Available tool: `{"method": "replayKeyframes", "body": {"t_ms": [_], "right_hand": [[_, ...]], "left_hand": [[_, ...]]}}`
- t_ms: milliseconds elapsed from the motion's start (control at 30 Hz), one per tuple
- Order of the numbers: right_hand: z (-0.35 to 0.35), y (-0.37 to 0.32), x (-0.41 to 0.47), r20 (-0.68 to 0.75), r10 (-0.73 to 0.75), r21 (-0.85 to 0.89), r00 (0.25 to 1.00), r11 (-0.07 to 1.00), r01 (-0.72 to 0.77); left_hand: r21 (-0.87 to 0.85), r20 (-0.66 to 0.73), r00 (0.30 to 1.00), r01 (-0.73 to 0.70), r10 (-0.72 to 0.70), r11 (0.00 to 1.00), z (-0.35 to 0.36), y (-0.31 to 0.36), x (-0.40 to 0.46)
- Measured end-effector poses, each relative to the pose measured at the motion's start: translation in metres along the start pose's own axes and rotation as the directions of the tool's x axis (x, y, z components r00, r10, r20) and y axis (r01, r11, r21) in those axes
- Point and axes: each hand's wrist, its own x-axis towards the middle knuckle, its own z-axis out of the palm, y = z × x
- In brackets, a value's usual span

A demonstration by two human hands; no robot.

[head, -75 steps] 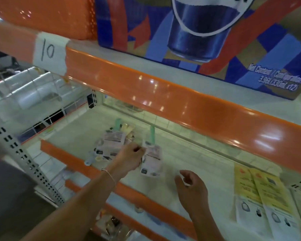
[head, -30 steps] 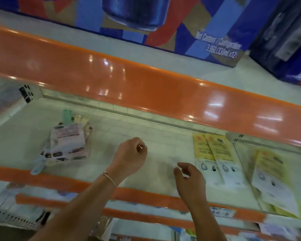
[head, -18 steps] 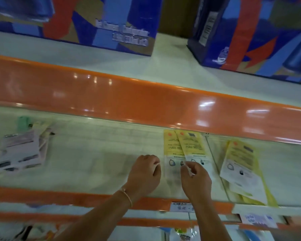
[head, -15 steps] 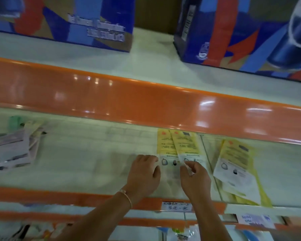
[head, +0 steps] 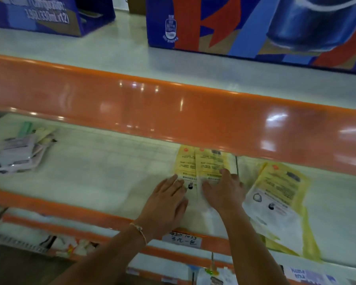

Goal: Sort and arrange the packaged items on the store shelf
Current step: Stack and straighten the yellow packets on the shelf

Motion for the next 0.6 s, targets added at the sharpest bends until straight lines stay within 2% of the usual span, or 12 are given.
{"method": "replayKeyframes", "body": {"t_ms": [233,333,500,600], "right_hand": [[-0.013,-0.001,0.016,0.069,0.013,-0.002,0.997,1.0,-0.013],[-0.014,-0.002,0.013,0.083,0.006,0.126,0.997,0.992,-0.017],[-0.013,0.001,0.004,-0.018,-0.045,0.251,0.999,0.967,0.049],[-0.01,0.011,0.001,0.013,-0.007,0.522,1.0,0.853,-0.001]], "left_hand": [[0.029,0.019,1.0,-0.025,0.024,0.999,0.0,-0.002,0.0],[0.026,0.018,1.0,-0.015,0.015,1.0,-0.003,-0.001,0.0],[0.017,-0.003,1.0,-0.004,0.004,1.0,0.001,-0.002,0.0],[0.004,-0.019,1.0,-0.016,0.016,1.0,0.001,-0.003,0.001]]}}
